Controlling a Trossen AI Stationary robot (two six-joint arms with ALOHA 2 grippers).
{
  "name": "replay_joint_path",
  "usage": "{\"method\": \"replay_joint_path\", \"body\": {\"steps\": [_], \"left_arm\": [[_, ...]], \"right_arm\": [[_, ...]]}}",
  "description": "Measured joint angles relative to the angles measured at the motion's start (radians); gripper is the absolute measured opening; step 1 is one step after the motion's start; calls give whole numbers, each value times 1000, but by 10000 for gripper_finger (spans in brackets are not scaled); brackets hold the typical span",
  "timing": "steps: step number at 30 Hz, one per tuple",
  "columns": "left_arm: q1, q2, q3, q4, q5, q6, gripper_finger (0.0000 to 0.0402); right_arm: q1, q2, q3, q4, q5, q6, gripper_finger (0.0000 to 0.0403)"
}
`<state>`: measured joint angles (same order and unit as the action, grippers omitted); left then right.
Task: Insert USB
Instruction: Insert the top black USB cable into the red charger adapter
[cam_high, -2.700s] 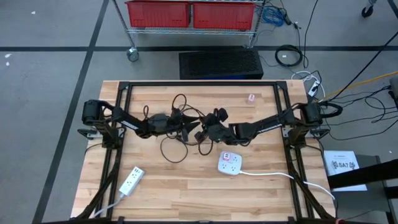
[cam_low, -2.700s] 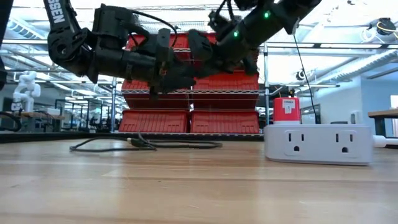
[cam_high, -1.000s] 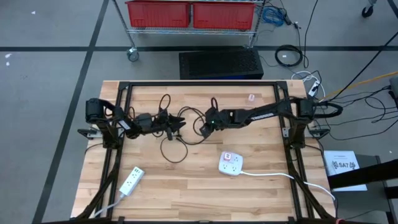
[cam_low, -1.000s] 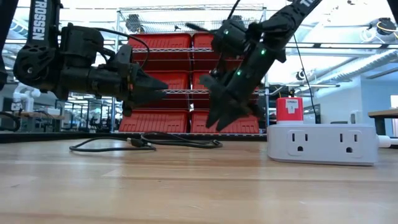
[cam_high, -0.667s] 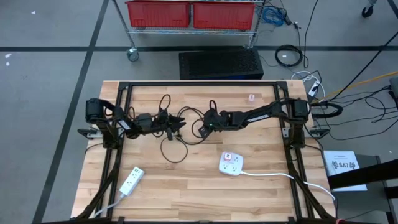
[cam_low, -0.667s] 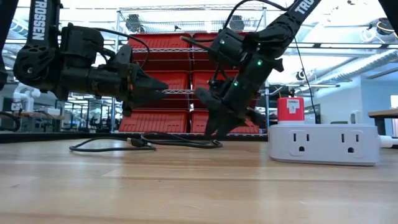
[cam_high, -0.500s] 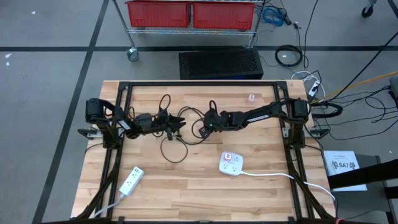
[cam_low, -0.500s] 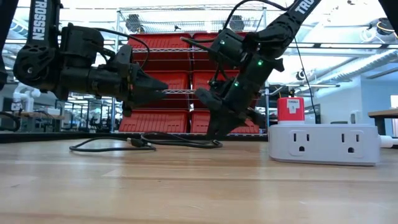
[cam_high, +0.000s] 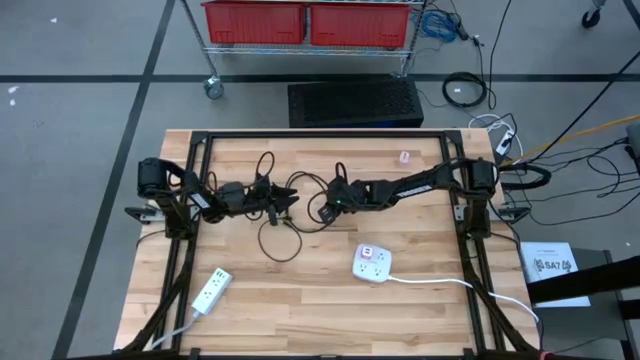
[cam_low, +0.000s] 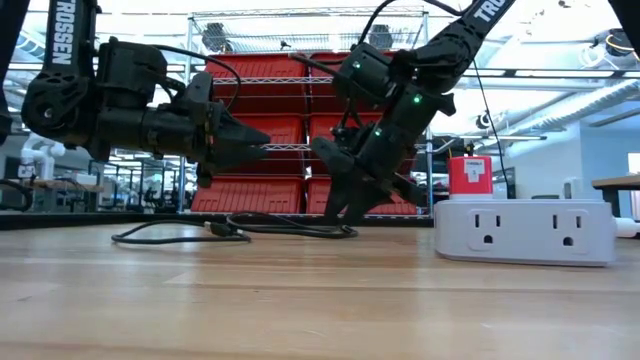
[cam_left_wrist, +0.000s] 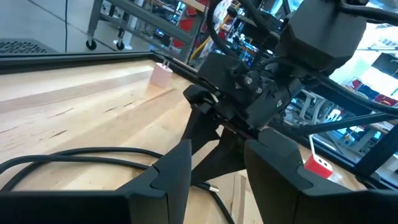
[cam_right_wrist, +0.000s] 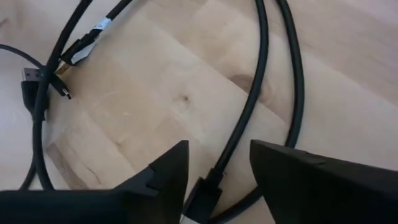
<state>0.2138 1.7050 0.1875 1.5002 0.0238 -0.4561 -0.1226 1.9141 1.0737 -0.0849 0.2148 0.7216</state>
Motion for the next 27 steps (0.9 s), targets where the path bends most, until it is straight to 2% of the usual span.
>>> {"method": "replay_joint_path", "body": {"steps": [3,6,9,13,14,19,27], "left_arm": [[0,0,0,0,0,0,155],[0,0,0,0,0,0,155],[0,0,0,0,0,-1,155],[0,0,0,8,0,-1,155],[0,0,0,19,0,0,155],[-33,-4,7,61,17,73,155],[-167,-14,72,63,252,319,155]], "right_arm": [[-3,15,2,6,3,-1,169],[-7,46,4,10,10,-5,147],[-7,61,5,13,18,-31,102],[11,42,2,7,61,-97,19],[16,31,1,3,65,-119,11],[34,-56,2,9,72,-178,6],[71,-197,2,48,118,-264,2]]}}
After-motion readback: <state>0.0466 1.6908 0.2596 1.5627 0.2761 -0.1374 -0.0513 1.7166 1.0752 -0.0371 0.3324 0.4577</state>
